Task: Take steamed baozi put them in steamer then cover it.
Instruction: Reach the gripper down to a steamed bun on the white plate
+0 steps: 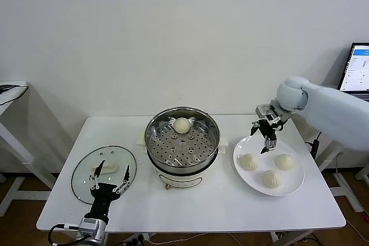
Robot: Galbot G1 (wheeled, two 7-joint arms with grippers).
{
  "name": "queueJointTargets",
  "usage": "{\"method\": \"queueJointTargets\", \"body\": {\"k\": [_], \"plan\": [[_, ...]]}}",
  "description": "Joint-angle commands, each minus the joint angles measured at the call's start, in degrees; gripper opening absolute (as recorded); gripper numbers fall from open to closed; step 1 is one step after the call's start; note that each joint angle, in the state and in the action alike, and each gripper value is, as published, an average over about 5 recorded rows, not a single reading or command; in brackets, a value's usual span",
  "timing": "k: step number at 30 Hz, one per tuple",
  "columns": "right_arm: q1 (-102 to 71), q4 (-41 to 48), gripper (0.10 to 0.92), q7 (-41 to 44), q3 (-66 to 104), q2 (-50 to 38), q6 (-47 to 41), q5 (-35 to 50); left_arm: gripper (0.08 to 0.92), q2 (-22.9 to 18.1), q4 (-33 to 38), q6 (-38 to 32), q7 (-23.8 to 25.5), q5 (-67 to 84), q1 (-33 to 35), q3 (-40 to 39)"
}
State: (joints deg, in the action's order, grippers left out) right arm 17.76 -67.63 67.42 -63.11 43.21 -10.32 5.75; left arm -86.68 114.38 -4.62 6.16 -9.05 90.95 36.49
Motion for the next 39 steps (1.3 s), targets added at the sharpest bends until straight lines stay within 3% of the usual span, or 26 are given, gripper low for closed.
{"method": "queueJointTargets", "body": {"k": [1,31,39], "plan": [[-10.7,3.6,0.823,-2.4,7.1,0.6,-3.8,-2.5,0.823,-0.1,-0.3,0.2,0.0,0.0,-0.2,-0.2],[-16.0,6.8,0.822,-5.1,12.0,4.5,-3.3,-7.1,0.823,-0.3,-0.9,-0.1,0.0,-0.1,-0.3,-0.2],[-16.0,7.0,0.749,-5.1,12.2,4.9,-3.0,-7.3,0.823,-0.4,-0.9,-0.2,0.0,-0.1,-0.3,-0.3]]}}
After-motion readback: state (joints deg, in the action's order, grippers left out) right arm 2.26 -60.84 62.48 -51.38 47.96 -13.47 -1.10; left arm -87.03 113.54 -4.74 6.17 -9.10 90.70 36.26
